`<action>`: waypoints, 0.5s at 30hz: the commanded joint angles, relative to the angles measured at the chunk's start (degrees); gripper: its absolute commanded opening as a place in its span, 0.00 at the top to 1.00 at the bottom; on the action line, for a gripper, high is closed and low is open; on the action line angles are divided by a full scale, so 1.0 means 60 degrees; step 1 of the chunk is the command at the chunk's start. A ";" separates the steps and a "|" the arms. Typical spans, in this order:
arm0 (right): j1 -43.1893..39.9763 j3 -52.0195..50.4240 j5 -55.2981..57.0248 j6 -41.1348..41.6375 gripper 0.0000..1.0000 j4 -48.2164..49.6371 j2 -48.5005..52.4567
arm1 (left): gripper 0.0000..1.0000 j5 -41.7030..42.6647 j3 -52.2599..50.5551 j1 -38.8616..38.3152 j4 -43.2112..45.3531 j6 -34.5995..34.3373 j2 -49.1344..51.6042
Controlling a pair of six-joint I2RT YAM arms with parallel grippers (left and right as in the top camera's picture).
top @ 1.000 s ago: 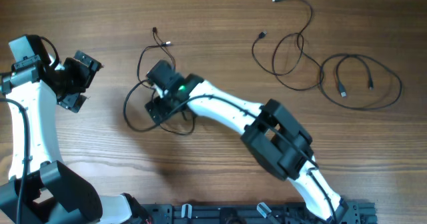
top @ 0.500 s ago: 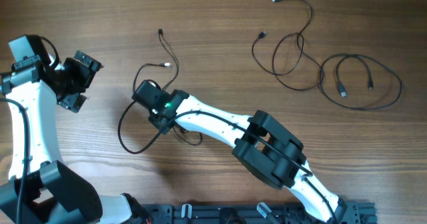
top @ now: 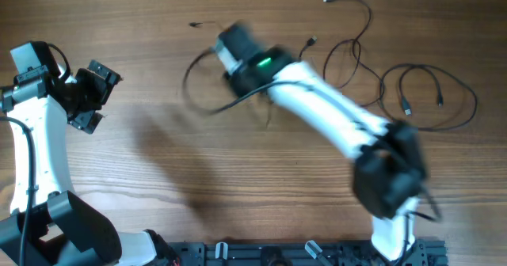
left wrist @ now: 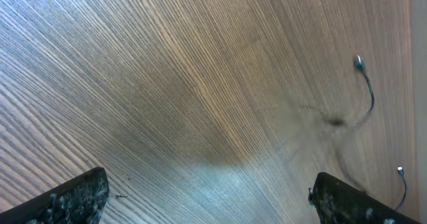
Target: Untangle cables
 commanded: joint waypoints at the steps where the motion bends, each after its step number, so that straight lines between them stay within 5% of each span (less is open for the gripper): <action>1: -0.1537 0.0189 0.0120 0.0127 0.96 0.0335 -0.1421 | 0.00 -0.0076 -0.0004 -0.0007 -0.0004 0.0015 0.0040; 9: -0.6346 0.0178 -0.0007 0.1093 0.96 -0.1319 -0.1767 | 0.00 -0.0076 -0.0004 -0.0007 0.0000 0.0015 0.0040; 15: -0.7078 0.0117 -0.0321 0.1082 0.96 -0.3497 -0.1756 | 0.00 -0.0076 -0.0004 -0.0007 -0.0004 0.0015 0.0040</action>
